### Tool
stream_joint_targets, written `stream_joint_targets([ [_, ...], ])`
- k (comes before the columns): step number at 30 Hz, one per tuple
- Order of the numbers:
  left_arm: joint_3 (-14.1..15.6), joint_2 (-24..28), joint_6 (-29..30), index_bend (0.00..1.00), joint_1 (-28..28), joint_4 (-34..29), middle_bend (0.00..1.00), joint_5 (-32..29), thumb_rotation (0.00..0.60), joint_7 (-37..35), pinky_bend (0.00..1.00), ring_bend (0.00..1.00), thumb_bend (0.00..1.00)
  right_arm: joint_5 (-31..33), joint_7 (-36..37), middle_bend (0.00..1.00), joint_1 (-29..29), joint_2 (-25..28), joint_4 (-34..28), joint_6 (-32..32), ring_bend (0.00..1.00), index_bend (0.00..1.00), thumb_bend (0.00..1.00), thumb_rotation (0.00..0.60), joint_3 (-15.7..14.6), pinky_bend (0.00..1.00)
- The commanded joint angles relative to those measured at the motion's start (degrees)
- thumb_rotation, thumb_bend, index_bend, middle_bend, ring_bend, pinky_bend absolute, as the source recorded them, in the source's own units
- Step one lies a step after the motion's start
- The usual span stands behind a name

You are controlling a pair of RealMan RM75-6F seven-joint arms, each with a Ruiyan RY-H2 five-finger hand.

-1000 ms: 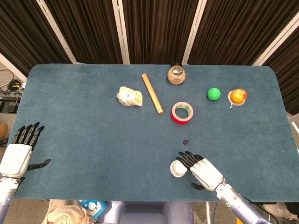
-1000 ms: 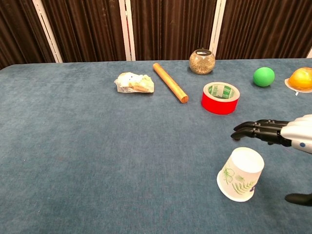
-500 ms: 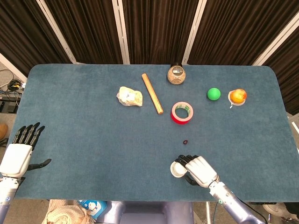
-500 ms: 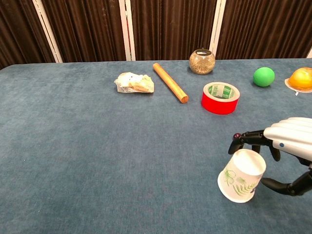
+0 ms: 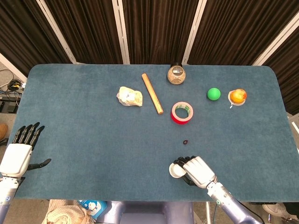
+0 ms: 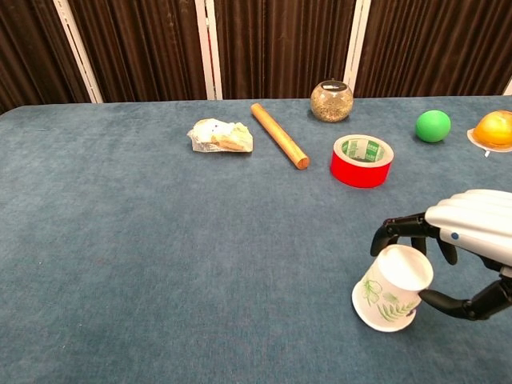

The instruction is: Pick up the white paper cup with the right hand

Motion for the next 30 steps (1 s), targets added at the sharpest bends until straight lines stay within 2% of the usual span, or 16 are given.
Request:
stream_joint_targets([
  [1, 0.0, 0.0, 0.0, 0.0, 0.0, 0.0, 0.0, 0.0, 0.6, 0.0, 0.0, 0.0, 0.0, -0.2, -0.6, 0.33, 0.2, 0.4, -0.6, 0.7, 0.39, 0.39, 0.51, 0.6, 0.3, 0.49],
  [9, 0.0, 0.0, -0.1, 0.0, 0.0, 0.0, 0.0, 0.0, 0.6, 0.0, 0.0, 0.0, 0.0, 2.1, -2.1, 0.33, 0.6, 1.2, 0.1, 3.2, 0.39, 0.39, 0.51, 0.6, 3.1, 0.49],
  [17, 0.0, -0.1, -0.1, 0.0, 0.0, -0.1, 0.0, -0.1, 0.6, 0.3, 0.0, 0.0, 0.0, 5.0, -1.5, 0.33, 1.0, -1.4, 6.0, 5.0, 0.39, 0.39, 0.51, 0.6, 5.4, 0.49],
  [30, 0.0, -0.1, -0.5, 0.0, -0.2, -0.1, 0.0, -0.4, 0.6, 0.2, 0.0, 0.0, 0.0, 8.5, 0.4, 0.33, 1.9, -4.3, 11.6, 5.5, 0.39, 0.39, 0.51, 0.6, 6.8, 0.49],
])
